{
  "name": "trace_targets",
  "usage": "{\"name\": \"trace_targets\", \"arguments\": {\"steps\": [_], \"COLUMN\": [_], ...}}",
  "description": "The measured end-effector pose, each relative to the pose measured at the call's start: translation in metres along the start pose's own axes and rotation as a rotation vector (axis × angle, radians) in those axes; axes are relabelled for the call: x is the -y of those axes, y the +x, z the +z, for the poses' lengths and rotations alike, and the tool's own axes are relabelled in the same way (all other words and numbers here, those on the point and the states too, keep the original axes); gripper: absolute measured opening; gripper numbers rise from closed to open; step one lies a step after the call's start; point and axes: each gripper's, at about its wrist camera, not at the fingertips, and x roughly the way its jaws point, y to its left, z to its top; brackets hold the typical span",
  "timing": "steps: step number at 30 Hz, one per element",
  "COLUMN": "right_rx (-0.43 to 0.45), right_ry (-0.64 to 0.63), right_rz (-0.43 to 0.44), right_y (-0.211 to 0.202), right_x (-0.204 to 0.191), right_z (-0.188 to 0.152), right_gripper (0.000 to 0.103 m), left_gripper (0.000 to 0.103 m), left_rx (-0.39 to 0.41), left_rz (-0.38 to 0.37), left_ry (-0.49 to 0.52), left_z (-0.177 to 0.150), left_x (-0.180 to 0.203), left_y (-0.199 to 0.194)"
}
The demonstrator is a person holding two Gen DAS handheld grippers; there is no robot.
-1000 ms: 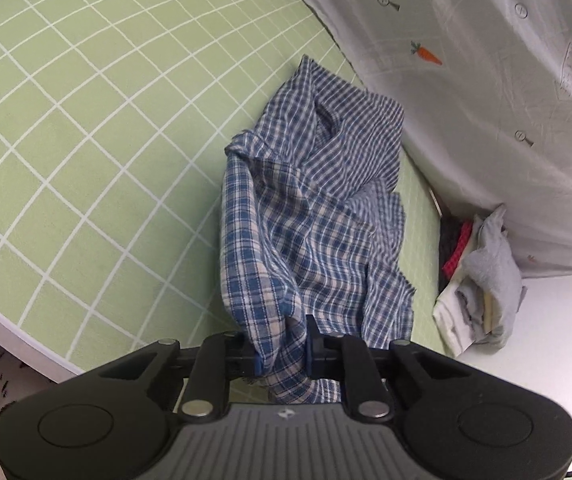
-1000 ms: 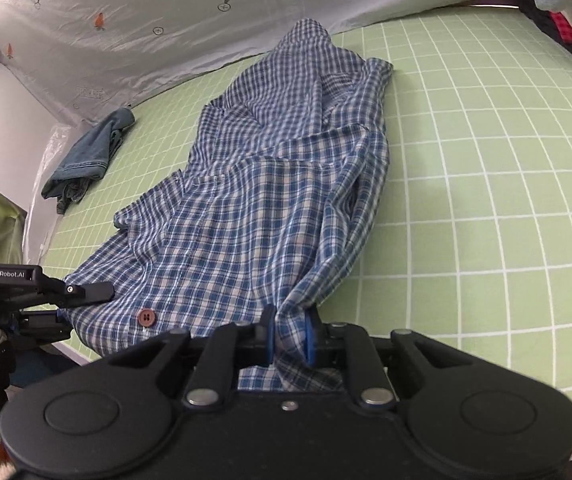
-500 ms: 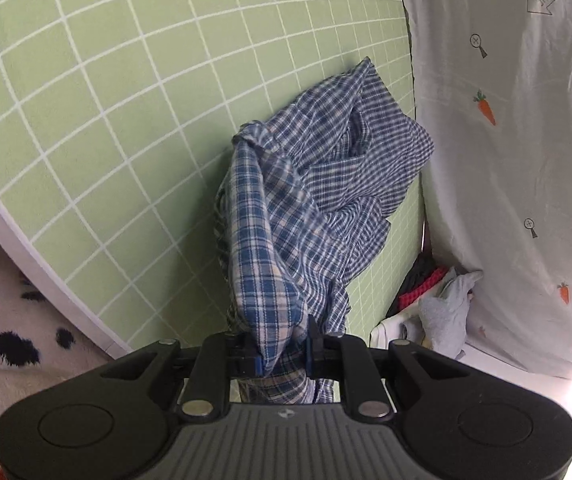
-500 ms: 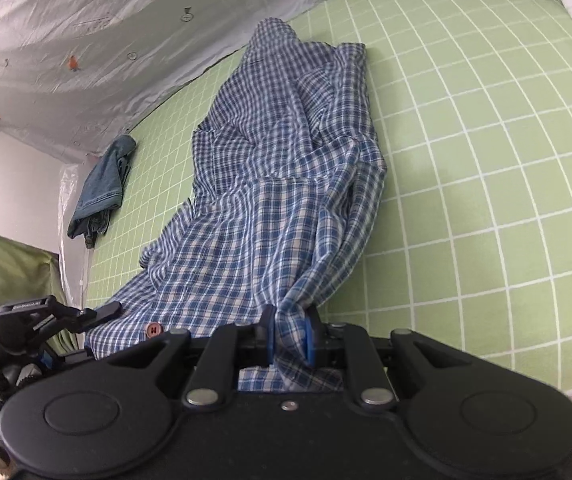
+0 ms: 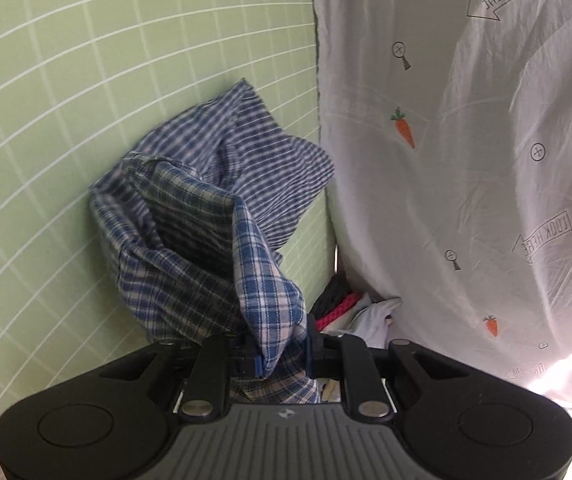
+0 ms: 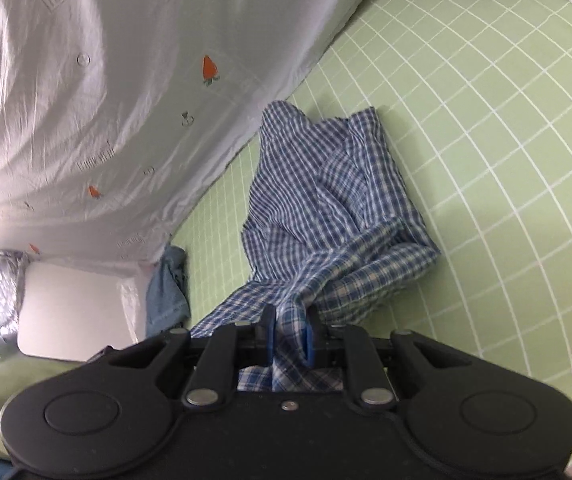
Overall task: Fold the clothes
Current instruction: 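Grasp the folded edge with both grippers and fold it over toward the collar, then release the shirt with both grippers and press the folded bundle flat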
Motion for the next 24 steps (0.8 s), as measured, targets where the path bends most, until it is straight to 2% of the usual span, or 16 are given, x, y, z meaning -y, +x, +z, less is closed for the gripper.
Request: {"name": "trace_targets", "arguments": {"steps": [5,7,9,11,13,14,18,21,24], "right_rx": [0.047,0.064,0.084,0.112,0.171,0.202,0.277,0.273,0.231], "right_ry": [0.019,0.040,0.068,0.089,0.076,0.058,-0.039,-0.093,-0.142], "right_rz": [0.035,0.014,-0.017,-0.049,-0.085,-0.106,-0.195,-0.277,-0.330], "right_y": [0.031,0.049,0.067,0.084,0.092,0.094,0.097,0.105,0.113], "right_x": [-0.008,-0.006,-0.002,0.001,0.000,-0.002,-0.009,-0.007,-0.002], "right_z": [0.047,0.068,0.091,0.112,0.125,0.129,0.133,0.124,0.110], "right_gripper": [0.015,0.015,0.022,0.033,0.050,0.052,0.072,0.076,0.076], "left_gripper": [0.020,0.029,0.051,0.060,0.070,0.079,0.085,0.086,0.085], "left_rx": [0.007,0.030,0.057,0.108,0.160,0.185,0.282,0.280,0.284], "left_rz": [-0.035,-0.020,0.000,0.051,0.101,0.127,0.243,0.437,0.519], "left_ry": [0.021,0.006,0.004,0.081,0.158,0.196,0.358,0.555,0.663], "left_z": [0.048,0.068,0.086,0.091,0.097,0.099,0.108,0.094,0.084], "left_x": [0.037,0.046,0.055,0.062,0.069,0.072,0.085,0.081,0.066], "left_y": [0.046,0.065,0.081,0.080,0.079,0.078,0.077,0.083,0.087]}}
